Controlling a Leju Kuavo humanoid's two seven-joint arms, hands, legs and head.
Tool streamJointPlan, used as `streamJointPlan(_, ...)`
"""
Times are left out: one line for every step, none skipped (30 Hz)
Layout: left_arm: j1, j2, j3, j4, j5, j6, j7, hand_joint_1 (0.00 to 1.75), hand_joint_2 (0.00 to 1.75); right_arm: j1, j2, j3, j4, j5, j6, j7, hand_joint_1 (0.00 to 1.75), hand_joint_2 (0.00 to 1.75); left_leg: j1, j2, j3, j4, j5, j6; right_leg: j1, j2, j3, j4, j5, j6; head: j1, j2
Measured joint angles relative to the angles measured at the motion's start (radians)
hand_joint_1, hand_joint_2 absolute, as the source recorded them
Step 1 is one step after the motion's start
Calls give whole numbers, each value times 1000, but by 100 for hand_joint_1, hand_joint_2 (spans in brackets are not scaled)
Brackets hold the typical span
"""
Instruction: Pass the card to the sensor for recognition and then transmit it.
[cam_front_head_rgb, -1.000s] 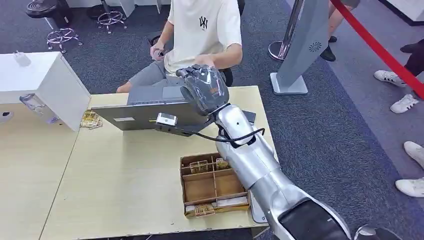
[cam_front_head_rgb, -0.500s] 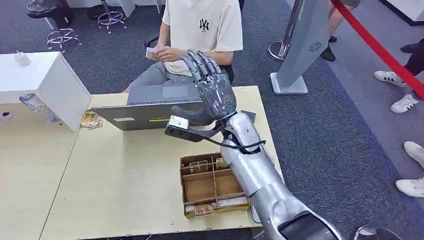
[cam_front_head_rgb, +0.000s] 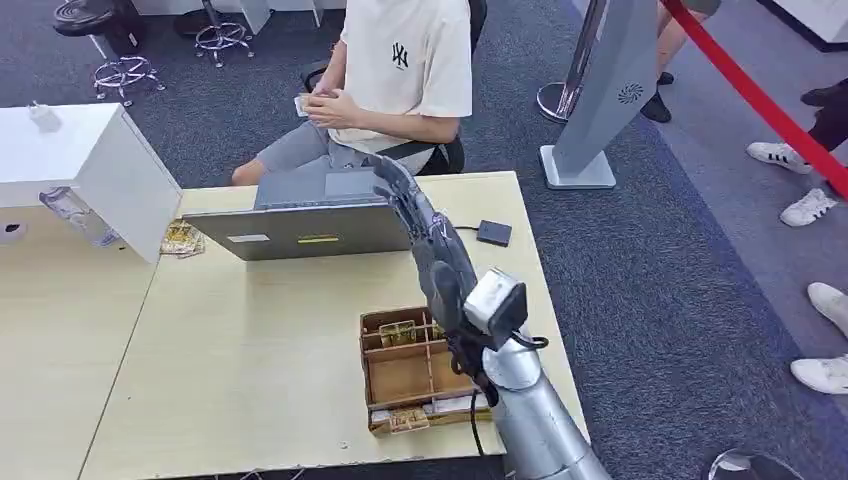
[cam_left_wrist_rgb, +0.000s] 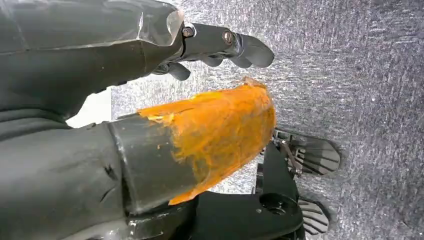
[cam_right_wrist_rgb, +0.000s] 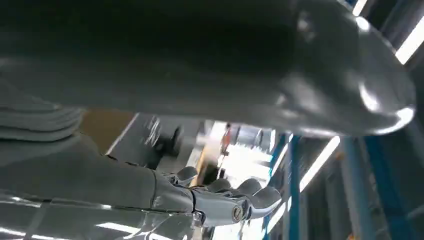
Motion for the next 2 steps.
streamJointPlan(1,1,0,0,3,1,-3,0,0,15,-8,0,-21,-29,54,-3,0,0,0,0,0,0,0,0,0,0,0,0,0,0,0,0)
streamJointPlan(1,2,0,0,9,1,-7,0,0,29,-16,0,-39,-50,95,-5,0,0,0,0,0,0,0,0,0,0,0,0,0,0,0,0)
